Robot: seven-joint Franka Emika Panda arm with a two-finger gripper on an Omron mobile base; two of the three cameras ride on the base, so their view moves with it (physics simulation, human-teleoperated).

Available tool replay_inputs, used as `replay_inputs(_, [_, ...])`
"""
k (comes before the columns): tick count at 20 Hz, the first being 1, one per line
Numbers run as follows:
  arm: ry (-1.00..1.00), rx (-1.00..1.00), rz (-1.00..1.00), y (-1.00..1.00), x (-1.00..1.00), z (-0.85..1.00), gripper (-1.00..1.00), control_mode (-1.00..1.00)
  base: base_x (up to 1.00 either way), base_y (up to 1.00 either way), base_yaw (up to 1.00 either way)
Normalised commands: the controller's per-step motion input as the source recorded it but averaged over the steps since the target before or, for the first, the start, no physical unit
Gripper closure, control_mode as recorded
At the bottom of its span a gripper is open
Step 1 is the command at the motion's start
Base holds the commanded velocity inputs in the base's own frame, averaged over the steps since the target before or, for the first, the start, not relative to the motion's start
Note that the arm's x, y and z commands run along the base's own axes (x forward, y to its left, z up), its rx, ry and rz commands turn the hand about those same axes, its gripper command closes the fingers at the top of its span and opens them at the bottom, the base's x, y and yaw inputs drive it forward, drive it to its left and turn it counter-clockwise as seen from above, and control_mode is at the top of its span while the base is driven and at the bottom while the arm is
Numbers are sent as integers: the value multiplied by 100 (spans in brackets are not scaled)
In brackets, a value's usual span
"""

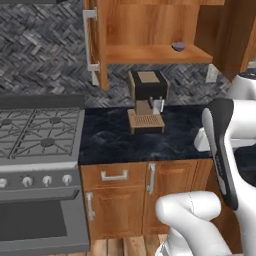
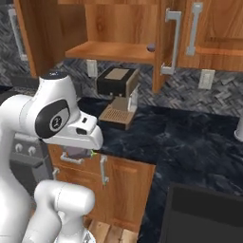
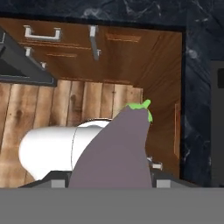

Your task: Pick the eggplants from the cabinet and place them in one bowl. Pick the potato from the sink and place it in the other bowl.

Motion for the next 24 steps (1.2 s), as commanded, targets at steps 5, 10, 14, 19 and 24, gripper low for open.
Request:
replay_inputs(5, [0,0,0,0,0,0,100,100,0,-62,-46])
replay_inputs(10, [0,0,0,0,0,0,100,100,0,-30,-57])
replay_inputs(14, [0,0,0,0,0,0,100,100,0,0,-60])
replay_inputs(19, [0,0,0,0,0,0,100,100,-3,1,-70])
replay_inputs(24, [0,0,0,0,0,0,100,100,-30,5,-67])
